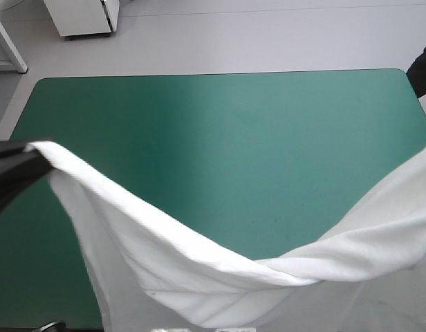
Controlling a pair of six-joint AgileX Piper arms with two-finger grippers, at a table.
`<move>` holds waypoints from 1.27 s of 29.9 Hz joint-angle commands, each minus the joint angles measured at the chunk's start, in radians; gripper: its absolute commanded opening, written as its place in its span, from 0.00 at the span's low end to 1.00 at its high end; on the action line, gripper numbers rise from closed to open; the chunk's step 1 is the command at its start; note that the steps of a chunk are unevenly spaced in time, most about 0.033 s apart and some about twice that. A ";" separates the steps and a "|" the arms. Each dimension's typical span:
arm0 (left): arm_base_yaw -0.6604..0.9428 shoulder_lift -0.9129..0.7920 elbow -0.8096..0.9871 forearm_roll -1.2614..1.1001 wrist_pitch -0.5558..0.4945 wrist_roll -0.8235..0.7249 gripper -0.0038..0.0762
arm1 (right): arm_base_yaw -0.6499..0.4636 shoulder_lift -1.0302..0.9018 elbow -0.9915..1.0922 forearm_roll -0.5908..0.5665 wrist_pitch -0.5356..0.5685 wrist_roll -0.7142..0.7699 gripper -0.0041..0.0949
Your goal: Fold the cloth
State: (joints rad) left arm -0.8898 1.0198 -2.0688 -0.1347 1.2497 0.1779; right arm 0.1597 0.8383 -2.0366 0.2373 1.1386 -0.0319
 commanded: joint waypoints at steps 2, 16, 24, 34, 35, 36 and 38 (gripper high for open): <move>-0.001 -0.030 0.174 0.102 0.039 -0.107 0.04 | 0.002 0.012 0.128 0.012 -0.051 0.004 0.02; -0.001 -0.008 0.607 0.701 -0.070 -0.418 0.04 | 0.002 0.150 0.560 -0.007 -0.222 0.004 0.02; 0.247 0.160 0.695 0.667 -0.307 -0.434 0.04 | 0.002 0.385 0.567 -0.009 -0.308 -0.026 0.02; 0.631 0.454 0.695 0.305 -0.570 -0.196 0.04 | 0.002 0.612 0.557 -0.009 -0.451 -0.082 0.02; 0.648 0.481 0.695 0.292 -0.577 -0.184 0.04 | 0.002 0.637 0.553 -0.009 -0.458 -0.082 0.02; 0.663 0.508 0.695 0.287 -0.581 -0.178 0.04 | 0.002 0.663 0.543 -0.009 -0.463 -0.084 0.02; 0.676 0.551 0.695 0.284 -0.592 -0.178 0.04 | 0.002 0.714 0.521 -0.007 -0.460 -0.087 0.02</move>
State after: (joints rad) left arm -0.2360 1.5562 -1.3484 0.1669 0.7318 -0.0154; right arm 0.1608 1.5278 -1.4584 0.2192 0.7490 -0.1015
